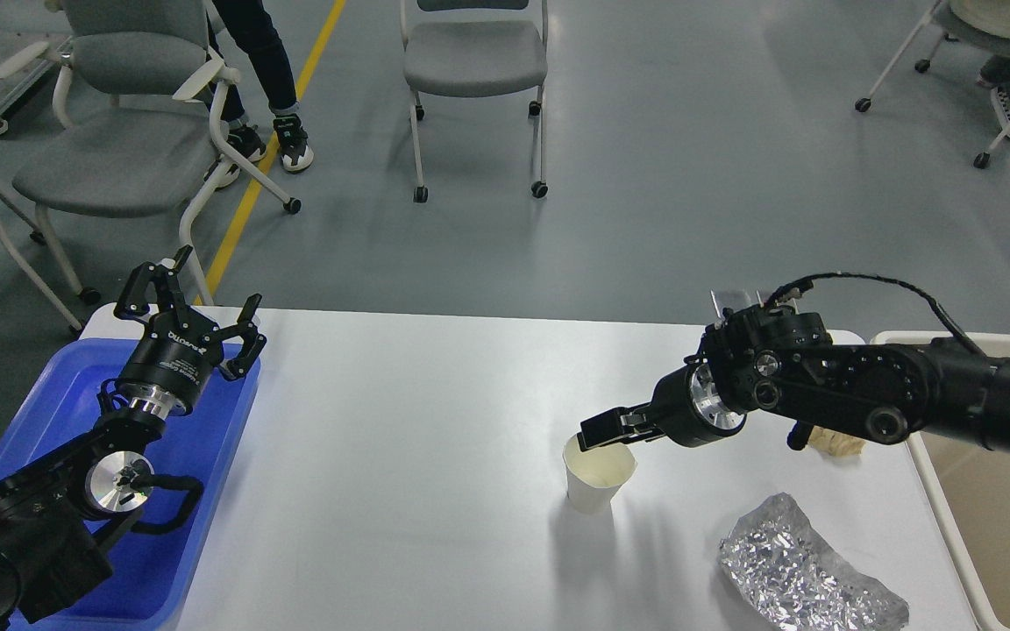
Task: Tidy desktop
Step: 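Lower the right gripper onto the cup rim and close it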
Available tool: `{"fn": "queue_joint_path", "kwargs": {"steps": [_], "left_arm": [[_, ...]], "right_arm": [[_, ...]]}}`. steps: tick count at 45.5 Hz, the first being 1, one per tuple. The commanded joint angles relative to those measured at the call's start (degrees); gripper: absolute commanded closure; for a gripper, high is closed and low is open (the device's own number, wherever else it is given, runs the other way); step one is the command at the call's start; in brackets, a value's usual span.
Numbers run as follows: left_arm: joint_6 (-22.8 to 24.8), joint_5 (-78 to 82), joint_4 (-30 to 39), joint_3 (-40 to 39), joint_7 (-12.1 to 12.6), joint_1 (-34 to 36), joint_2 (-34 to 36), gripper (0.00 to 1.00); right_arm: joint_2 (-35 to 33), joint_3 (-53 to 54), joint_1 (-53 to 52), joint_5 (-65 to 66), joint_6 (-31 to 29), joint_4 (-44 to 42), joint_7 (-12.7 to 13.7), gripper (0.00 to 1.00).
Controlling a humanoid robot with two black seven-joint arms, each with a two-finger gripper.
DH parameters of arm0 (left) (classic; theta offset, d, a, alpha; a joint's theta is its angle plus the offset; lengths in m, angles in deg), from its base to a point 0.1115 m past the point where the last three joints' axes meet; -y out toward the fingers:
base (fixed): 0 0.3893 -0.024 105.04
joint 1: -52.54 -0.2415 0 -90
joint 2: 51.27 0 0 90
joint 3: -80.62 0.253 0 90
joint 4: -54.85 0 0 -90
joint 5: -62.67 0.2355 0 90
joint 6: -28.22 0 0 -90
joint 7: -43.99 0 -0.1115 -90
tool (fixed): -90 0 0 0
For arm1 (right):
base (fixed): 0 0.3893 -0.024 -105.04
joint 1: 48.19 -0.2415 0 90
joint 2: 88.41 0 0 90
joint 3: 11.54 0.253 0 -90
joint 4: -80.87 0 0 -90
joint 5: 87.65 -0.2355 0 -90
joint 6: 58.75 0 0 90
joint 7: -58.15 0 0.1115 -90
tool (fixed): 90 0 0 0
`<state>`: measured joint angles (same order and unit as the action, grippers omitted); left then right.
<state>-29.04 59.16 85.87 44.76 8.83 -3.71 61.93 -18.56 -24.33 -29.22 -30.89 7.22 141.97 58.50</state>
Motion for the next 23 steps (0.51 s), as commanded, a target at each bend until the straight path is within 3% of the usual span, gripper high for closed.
{"fn": "queue_joint_path", "kwargs": {"steps": [1, 7, 12, 17, 22, 23], "left_arm": [[-0.04, -0.01, 0.00, 0.00, 0.00, 0.00, 0.00, 0.02], [-0.04, -0.01, 0.00, 0.00, 0.00, 0.00, 0.00, 0.02], [0.04, -0.01, 0.00, 0.00, 0.00, 0.00, 0.00, 0.02], [0.04, -0.01, 0.00, 0.00, 0.00, 0.00, 0.00, 0.02], [0.04, -0.01, 0.00, 0.00, 0.00, 0.00, 0.00, 0.02], [-0.04, -0.01, 0.00, 0.00, 0.00, 0.00, 0.00, 0.02]], "right_arm": [[3.98, -1.27, 1.76, 0.81, 1.09, -4.15, -0.18, 0.01], [5.39, -1.36, 3.78, 3.54, 3.73, -5.29, -0.53, 0.03], [6.09, -1.36, 4.49, 4.86, 4.52, -6.61, -0.53, 0.19], [5.92, -2.23, 4.31, 5.04, 4.52, -6.61, -0.44, 0.69], [5.83, -3.38, 4.31, 5.21, 4.70, -6.61, -0.53, 0.99], [5.74, -3.29, 4.23, 5.21, 4.78, -6.61, -0.44, 1.00]]}}
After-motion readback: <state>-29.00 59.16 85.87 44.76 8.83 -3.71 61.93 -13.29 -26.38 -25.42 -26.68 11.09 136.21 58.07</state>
